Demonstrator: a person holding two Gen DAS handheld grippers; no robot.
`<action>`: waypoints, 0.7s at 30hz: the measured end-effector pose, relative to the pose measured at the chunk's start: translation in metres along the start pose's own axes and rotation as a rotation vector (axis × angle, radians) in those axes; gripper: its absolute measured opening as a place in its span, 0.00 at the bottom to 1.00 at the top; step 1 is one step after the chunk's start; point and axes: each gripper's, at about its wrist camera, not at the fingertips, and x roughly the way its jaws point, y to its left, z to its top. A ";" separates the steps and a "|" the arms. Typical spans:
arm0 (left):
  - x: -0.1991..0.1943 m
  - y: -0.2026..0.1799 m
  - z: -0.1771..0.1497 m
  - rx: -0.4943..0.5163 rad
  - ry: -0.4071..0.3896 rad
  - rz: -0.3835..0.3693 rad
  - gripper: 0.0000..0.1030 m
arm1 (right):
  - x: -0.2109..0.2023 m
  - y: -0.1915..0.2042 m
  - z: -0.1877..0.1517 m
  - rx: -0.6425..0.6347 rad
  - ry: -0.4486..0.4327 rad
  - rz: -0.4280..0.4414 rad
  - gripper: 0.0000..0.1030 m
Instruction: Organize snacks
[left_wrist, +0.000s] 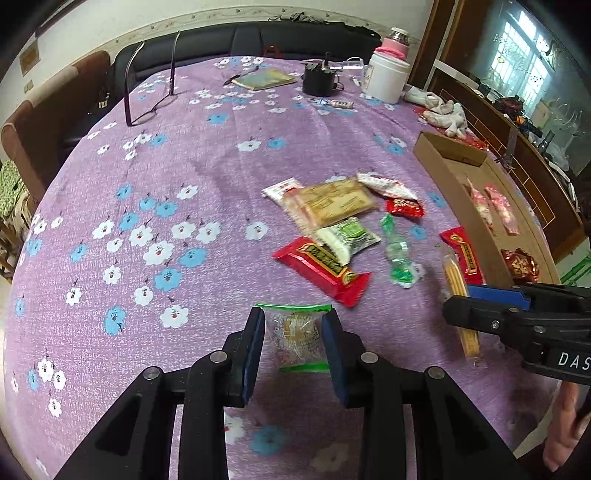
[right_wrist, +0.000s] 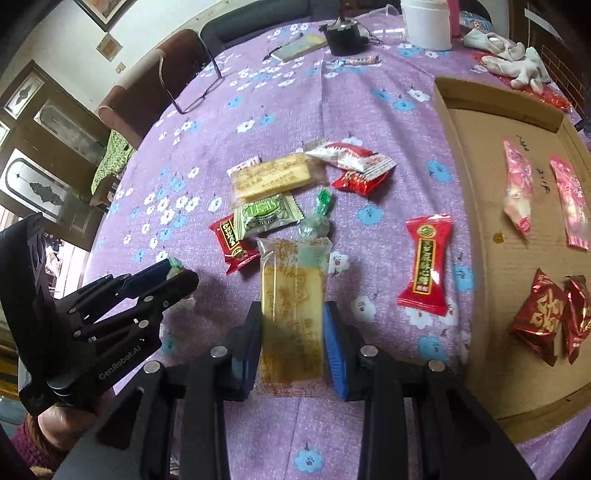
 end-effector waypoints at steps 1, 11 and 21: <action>-0.002 -0.004 0.001 0.004 -0.004 0.000 0.32 | -0.002 -0.002 0.000 0.001 -0.004 0.005 0.30; -0.014 -0.040 0.007 0.050 -0.026 -0.006 0.32 | -0.026 -0.019 -0.003 0.004 -0.041 0.035 0.30; -0.014 -0.012 0.010 -0.085 -0.010 0.012 0.32 | -0.054 -0.052 -0.009 0.034 -0.084 0.036 0.30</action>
